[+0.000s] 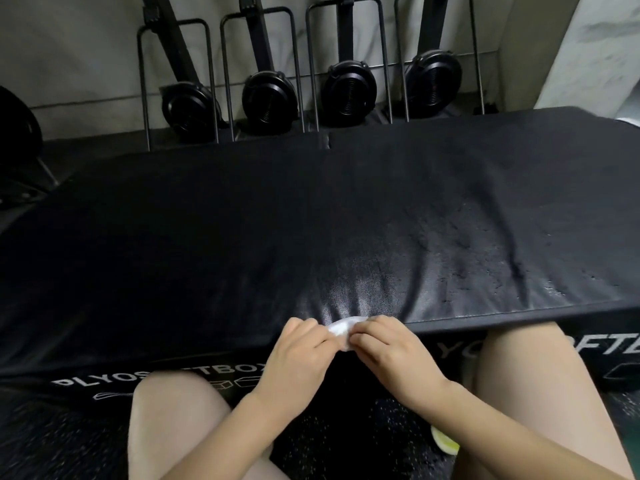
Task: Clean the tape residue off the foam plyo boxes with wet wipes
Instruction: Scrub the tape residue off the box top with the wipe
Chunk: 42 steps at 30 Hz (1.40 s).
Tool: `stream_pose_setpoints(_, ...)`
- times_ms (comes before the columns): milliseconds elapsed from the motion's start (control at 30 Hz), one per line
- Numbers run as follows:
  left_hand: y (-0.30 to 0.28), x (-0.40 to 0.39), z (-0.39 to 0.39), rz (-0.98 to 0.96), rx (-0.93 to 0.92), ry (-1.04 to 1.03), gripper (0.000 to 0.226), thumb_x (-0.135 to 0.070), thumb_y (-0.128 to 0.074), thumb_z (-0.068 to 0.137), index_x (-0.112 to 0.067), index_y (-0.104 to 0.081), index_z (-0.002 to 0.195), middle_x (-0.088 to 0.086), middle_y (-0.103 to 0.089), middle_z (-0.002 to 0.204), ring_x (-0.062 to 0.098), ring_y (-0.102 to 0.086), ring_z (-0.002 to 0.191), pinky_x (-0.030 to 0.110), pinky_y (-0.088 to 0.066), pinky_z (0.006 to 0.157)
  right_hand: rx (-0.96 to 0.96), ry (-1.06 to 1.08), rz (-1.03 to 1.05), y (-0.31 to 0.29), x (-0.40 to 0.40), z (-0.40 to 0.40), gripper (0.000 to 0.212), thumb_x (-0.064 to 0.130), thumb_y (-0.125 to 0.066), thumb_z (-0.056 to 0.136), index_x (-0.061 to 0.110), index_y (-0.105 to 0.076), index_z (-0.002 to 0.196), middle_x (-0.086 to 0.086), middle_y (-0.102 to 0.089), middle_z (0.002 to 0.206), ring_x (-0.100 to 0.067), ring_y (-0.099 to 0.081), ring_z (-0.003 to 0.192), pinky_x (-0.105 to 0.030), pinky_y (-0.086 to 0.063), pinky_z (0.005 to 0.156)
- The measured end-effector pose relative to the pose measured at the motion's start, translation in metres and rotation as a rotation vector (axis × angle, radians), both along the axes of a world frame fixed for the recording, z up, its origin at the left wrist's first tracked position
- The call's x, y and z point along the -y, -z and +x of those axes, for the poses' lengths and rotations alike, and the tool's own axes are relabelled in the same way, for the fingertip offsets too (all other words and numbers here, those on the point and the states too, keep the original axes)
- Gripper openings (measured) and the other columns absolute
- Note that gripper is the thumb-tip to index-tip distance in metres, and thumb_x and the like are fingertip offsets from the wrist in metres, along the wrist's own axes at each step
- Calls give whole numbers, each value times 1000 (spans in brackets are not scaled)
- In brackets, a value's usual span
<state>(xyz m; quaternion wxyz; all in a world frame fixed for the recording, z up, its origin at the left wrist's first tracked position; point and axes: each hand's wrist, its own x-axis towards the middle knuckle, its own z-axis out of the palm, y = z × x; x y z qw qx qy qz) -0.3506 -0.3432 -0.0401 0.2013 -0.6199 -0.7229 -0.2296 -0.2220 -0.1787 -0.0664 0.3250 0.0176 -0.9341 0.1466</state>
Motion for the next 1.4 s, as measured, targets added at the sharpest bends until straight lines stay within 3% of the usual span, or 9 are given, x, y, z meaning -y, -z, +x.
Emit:
stream_pose_setpoints(167, -4, 17, -9, 52, -92, -6, 14, -14, -61, 96, -20, -74, 97, -12, -63, 87, 16, -53, 71, 34, -42, 70, 26, -22, 20, -3, 12, -10, 9, 13, -76, 91, 16, -72, 97, 5, -67, 103, -16, -57, 88, -26, -44, 81)
stream_pose_setpoints(400, -2, -56, 30, 5, 24, 88, 17, -15, -60, 93, -21, -72, 103, -12, -64, 97, 15, -59, 91, 31, -42, 80, 196, 64, 65, -13, -54, 51, 15, 16, -77, 90, 20, -72, 104, 9, -66, 109, -15, -61, 90, -27, -46, 83)
stream_pose_setpoints(533, 0, -92, 56, -93, 69, 84, 19, -16, -63, 88, -24, -67, 105, -13, -61, 99, 16, -57, 94, 31, -40, 81, 159, 125, 97, -18, -78, 80, 19, 24, -58, 95, 16, -74, 103, 8, -67, 112, -14, -62, 96, -22, -42, 91)
stream_pose_setpoints(767, -12, -110, 47, -188, 43, 7, 23, -34, -54, 94, -25, -65, 112, -15, -59, 103, 11, -55, 102, 29, -37, 92, 200, 82, -95, -28, -102, 48, 25, 35, -57, 95, 20, -77, 99, 15, -70, 106, -9, -63, 92, -21, -48, 87)
stream_pose_setpoints(867, -18, -132, 31, -214, 38, -91, 19, -30, -55, 91, -27, -66, 105, -14, -60, 97, 11, -56, 95, 28, -35, 88, 245, 104, -120, -34, -120, 18, 20, 29, -59, 93, 20, -76, 92, 11, -71, 94, -12, -62, 84, -27, -51, 80)
stream_pose_setpoints(967, -24, -147, 16, -248, 58, -169, 6, -33, -64, 90, -30, -68, 92, -15, -59, 82, 10, -55, 81, 28, -42, 80, 269, 161, -190, -39, -131, 1, 7, 18, -73, 87, 22, -76, 92, 13, -70, 92, -9, -60, 85, -17, -44, 80)
stream_pose_setpoints(1067, -27, -142, 21, -267, 69, -147, 13, -33, -58, 92, -30, -68, 84, -14, -60, 75, 12, -53, 74, 31, -45, 76, 259, 124, -188, -40, -125, 10, 9, 26, -70, 85, 26, -77, 92, 16, -69, 91, -6, -59, 81, -18, -43, 79)
stream_pose_setpoints(1267, -16, -106, 53, -245, 43, -9, 17, -38, -55, 92, -30, -67, 101, -15, -63, 93, 9, -53, 85, 31, -39, 81, 223, 25, -189, -25, -105, 61, 14, 37, -66, 92, 28, -76, 94, 22, -66, 106, -4, -64, 90, -25, -52, 81)
stream_pose_setpoints(1400, -21, -120, 46, -288, 68, -40, 6, -31, -59, 88, -30, -64, 91, -15, -58, 85, 10, -54, 87, 31, -38, 83, 235, 72, -123, -27, -113, 43, 21, 38, -61, 94, 25, -77, 94, 19, -69, 102, -7, -65, 89, -25, -50, 82)
